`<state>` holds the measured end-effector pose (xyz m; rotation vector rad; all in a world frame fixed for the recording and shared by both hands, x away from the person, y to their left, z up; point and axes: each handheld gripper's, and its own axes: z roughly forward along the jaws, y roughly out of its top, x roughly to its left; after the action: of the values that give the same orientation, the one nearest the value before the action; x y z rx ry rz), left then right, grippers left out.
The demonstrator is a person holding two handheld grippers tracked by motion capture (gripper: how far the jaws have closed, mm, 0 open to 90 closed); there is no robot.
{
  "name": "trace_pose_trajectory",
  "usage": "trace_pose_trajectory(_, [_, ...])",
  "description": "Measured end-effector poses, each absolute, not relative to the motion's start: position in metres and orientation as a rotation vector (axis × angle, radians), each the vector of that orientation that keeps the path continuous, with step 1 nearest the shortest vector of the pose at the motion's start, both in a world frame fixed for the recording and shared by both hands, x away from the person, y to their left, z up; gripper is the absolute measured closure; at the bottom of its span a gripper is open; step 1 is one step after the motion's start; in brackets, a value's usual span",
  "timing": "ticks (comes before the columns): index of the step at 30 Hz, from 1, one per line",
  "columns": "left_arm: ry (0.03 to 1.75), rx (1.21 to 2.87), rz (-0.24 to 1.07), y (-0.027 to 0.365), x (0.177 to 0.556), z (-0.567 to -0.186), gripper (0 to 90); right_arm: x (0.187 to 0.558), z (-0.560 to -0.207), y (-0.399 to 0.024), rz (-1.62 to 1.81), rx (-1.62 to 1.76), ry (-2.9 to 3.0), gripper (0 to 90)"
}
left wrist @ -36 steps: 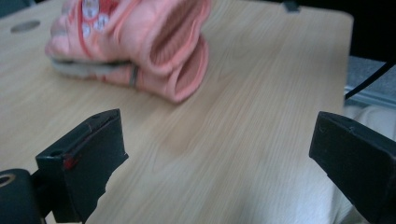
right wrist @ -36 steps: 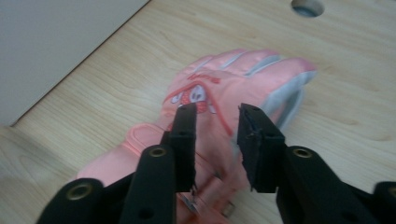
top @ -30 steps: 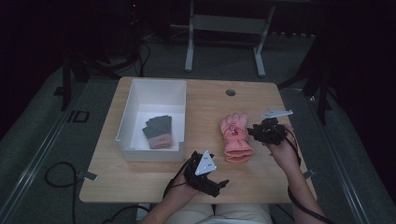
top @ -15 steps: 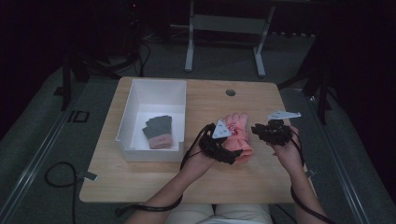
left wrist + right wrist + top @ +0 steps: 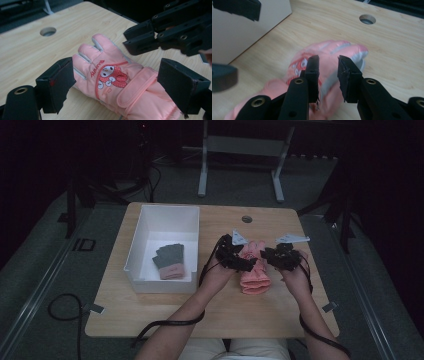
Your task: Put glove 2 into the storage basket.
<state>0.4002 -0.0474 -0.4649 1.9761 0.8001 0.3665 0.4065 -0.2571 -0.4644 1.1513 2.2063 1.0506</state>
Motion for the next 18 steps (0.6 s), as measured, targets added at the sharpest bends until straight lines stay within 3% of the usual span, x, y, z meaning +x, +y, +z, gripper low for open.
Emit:
trace_pose_trajectory(4, [0.853, 1.997, 0.416, -0.052, 0.408, -0.475, 14.4, 0.416, -0.475, -0.249, 1.011, 1.166, 2.209, 63.8])
trace_pose_trajectory(18, [1.088, 2.021, 0.114, -0.054, 0.441, -0.531, 17.5, 0.428, -0.506, -0.27, 0.882, 1.239, 2.332, 50.9])
